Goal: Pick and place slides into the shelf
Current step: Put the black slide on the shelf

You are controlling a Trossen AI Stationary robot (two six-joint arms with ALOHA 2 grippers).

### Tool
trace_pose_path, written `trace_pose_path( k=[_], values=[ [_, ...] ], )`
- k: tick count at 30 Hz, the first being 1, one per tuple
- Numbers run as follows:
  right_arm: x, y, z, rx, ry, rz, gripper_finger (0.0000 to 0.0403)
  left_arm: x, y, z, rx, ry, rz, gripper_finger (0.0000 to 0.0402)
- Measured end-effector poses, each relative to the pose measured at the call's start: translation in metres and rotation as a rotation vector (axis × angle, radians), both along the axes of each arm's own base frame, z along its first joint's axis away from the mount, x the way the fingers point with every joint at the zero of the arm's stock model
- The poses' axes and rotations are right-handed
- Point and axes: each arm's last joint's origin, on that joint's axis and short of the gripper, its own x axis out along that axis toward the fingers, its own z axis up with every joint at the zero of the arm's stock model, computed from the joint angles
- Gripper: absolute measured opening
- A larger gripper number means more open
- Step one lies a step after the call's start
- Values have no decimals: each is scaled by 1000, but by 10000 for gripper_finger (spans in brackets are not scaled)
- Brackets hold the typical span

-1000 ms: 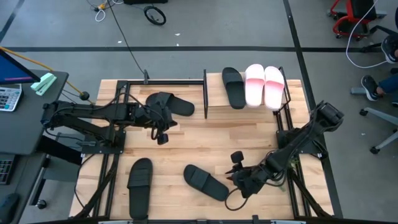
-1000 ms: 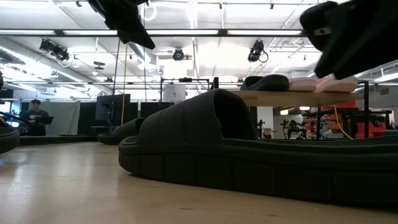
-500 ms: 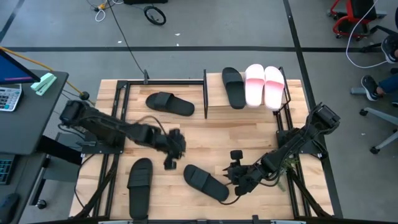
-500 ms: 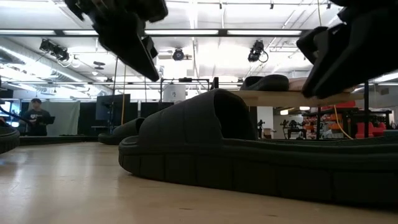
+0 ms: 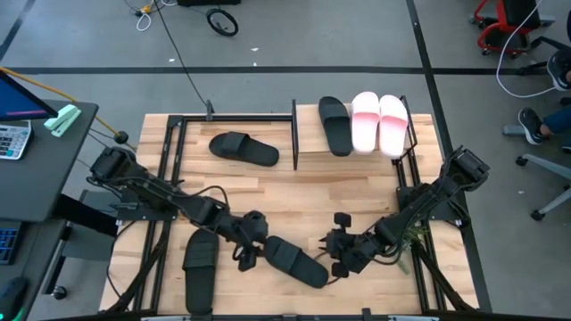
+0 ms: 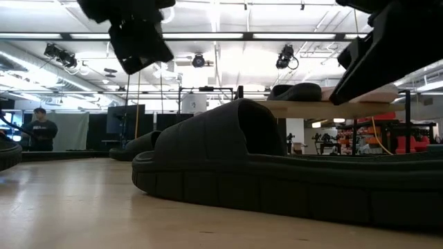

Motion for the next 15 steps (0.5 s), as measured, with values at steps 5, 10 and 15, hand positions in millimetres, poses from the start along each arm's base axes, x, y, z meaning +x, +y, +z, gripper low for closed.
trace_pose_path(
  k=[5, 10, 15],
  values=[
    [0, 0, 0, 93, -9, -80, 96, 14, -6, -15, -98, 5, 34, 216],
    [0, 0, 0, 153, -15, -135, 96, 28, -8, -49, -128, 77, 91, 231],
    [0, 0, 0, 223, -26, -203, 96, 35, 3, -61, -163, 114, 173, 238]
  ],
)
